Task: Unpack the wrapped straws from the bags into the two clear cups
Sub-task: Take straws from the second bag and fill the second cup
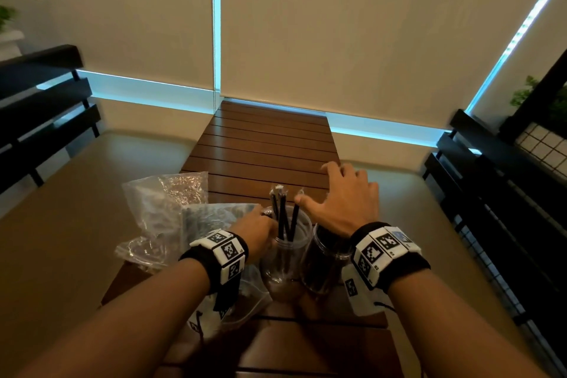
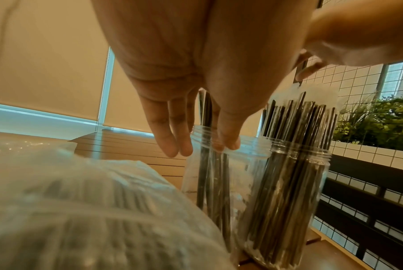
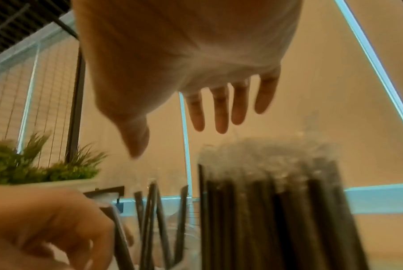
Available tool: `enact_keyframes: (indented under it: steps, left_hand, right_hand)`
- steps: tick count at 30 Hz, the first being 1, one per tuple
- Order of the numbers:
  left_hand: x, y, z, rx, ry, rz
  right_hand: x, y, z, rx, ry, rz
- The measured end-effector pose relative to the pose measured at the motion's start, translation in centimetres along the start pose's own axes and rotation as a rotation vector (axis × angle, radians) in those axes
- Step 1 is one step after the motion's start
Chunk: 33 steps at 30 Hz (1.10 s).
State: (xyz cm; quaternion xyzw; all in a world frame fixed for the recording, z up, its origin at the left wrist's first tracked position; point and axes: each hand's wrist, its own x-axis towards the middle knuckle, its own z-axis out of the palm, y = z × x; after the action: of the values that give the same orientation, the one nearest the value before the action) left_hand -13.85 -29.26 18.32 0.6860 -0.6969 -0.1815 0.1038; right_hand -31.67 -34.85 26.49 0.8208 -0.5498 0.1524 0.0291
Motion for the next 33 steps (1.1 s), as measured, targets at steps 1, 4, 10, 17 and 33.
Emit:
enact_keyframes:
  steps: [1,4,10,17,33]
  left_hand:
    - [-0.1,0.1,0.0,-0.007,0.001,-0.007]
    - [-0.3,0.2,-0.1,-0.013,0.026,-0.005]
    - [-0.8,0.6,-0.7,-0.021,0.010,-0.010]
    - [-0.3,1.1,-0.3,-0.023,-0.040,0.034]
    - [-4.6,-1.9,-4.0,0.176,-0.120,0.040]
  right_hand:
    - [-0.2,0.5,0.2,-0.094,-0.081,-0.027]
    - [-0.9,1.5,1.5,-0.255,-0.335,-0.081]
    - [-0.3,1.7,3.3,-0.290,-0.361,-0.135]
    - [2.1,3.4,3.4,-0.352,-0.313,-0.165]
    - [-1.0,-3.5,1.7,0.031,0.049,-0.511]
